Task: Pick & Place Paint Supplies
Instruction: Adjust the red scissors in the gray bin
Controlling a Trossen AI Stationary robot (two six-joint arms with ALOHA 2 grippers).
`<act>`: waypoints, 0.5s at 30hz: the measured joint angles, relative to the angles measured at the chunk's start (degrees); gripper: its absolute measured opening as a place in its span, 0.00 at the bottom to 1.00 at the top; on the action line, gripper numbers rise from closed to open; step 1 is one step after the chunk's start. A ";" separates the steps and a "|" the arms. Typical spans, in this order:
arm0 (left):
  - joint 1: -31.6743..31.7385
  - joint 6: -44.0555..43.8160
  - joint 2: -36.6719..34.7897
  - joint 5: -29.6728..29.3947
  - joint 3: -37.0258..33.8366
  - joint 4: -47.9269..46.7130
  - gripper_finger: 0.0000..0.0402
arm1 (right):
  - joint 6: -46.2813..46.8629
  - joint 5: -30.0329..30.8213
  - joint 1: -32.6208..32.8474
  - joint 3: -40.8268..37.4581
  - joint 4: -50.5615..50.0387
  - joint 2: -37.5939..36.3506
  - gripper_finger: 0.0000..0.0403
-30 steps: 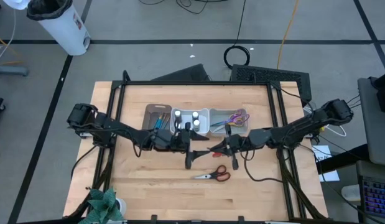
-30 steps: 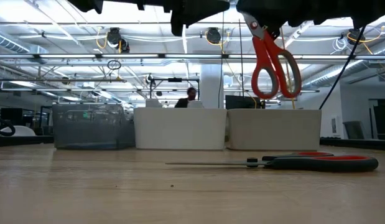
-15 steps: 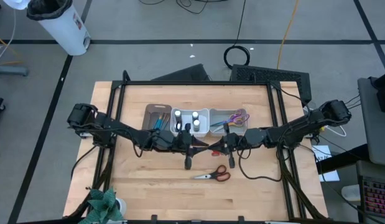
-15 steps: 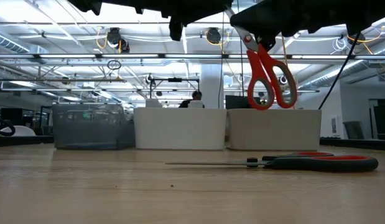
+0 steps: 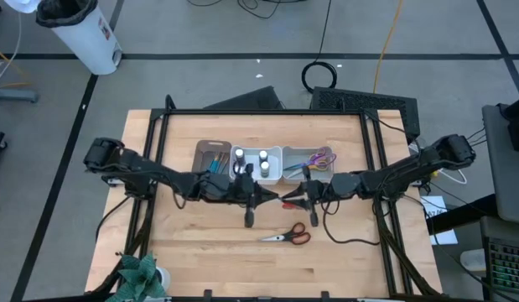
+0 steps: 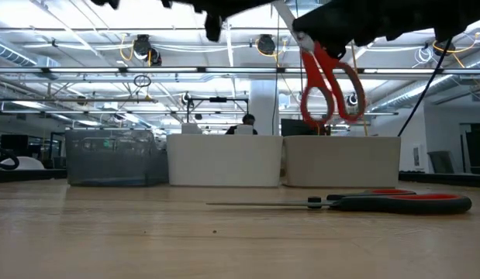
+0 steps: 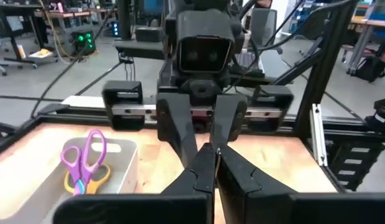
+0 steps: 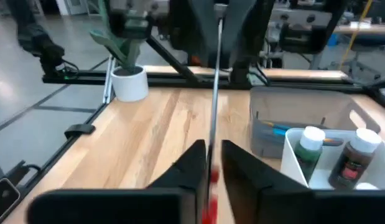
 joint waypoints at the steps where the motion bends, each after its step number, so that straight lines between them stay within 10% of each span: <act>1: -0.31 0.24 -1.22 -0.51 0.02 -1.46 0.01 | -0.79 -0.04 0.03 0.05 -0.93 -0.73 0.15; 15: -5.46 14.73 -13.65 -11.72 0.02 2.73 0.00 | 1.13 4.88 -0.08 -1.28 -14.91 -7.97 0.55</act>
